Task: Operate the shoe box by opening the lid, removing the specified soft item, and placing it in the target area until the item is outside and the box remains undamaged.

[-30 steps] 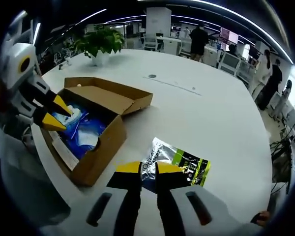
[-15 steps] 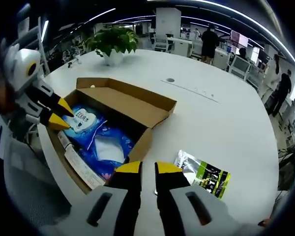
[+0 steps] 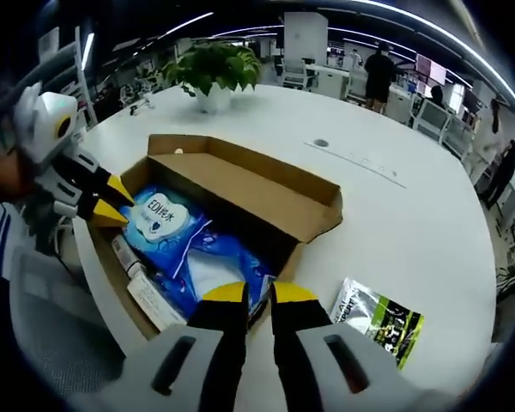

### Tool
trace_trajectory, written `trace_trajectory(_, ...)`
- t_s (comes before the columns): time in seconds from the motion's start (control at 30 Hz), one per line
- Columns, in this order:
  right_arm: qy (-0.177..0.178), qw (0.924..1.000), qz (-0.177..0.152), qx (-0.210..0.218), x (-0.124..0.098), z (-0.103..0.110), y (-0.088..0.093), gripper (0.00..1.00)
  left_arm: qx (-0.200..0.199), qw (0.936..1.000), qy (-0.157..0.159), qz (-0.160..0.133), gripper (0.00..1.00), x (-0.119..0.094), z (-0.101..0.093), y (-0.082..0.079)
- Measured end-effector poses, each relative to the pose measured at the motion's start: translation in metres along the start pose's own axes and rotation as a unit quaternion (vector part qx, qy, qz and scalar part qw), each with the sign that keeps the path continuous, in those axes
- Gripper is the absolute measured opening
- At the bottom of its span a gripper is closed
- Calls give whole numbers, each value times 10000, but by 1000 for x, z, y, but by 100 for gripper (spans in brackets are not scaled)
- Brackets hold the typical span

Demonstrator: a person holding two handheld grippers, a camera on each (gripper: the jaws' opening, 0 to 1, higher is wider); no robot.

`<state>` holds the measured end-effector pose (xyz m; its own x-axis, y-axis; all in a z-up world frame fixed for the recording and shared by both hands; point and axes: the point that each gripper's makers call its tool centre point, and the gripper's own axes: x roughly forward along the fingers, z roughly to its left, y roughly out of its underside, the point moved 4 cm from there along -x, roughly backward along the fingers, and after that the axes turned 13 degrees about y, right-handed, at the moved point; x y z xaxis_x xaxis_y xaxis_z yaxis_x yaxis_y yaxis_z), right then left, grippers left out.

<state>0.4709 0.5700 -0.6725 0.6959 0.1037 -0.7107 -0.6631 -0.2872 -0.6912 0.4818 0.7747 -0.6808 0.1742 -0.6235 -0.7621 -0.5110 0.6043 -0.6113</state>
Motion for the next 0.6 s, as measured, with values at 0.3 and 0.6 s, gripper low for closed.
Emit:
trace_trajectory(0.3, -164, 9998, -4, -108, 9, 18, -10, 8, -142, 9999, -61, 25, 14, -5, 9, 13)
trace_trajectory(0.6, -347, 9991, 19, -245, 19, 38, -18, 9, -289, 9995, -79, 43, 14, -9, 15, 27)
